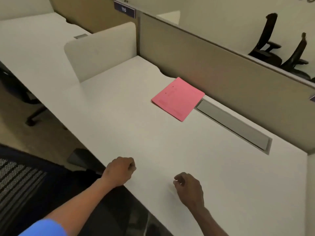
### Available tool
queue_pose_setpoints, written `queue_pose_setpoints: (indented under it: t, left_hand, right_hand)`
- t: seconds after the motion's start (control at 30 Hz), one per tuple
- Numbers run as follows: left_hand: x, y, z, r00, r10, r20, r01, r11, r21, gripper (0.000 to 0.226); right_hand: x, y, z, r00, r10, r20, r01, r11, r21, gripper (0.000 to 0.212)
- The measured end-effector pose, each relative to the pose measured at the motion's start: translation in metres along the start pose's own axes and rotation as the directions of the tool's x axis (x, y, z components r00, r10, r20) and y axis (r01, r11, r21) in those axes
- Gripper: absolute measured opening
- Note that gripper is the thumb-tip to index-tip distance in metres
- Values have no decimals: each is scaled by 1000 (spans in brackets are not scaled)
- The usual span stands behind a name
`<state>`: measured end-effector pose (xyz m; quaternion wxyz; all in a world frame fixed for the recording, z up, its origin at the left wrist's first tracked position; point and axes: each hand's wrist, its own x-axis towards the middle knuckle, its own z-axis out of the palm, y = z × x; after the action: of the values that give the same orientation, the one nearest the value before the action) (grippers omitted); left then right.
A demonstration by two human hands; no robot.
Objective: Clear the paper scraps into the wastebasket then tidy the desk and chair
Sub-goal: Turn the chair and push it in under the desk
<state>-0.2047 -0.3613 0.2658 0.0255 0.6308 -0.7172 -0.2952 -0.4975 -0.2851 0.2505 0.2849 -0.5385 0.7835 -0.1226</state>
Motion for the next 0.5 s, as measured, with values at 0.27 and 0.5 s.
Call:
queue_pose_setpoints:
  t: [0.27, 0.5]
  left_hand:
    - [-127, -60, 48, 994, -73, 80, 74, 997, -14, 12]
    - [-201, -88, 89, 981, -144, 127, 151, 987, -47, 8]
  right_hand:
    - [-99, 26, 26, 1000, -2, 27, 3, 1000, -11, 10]
    - [-157, 38, 48, 995, -44, 91, 48, 998, -40, 6]
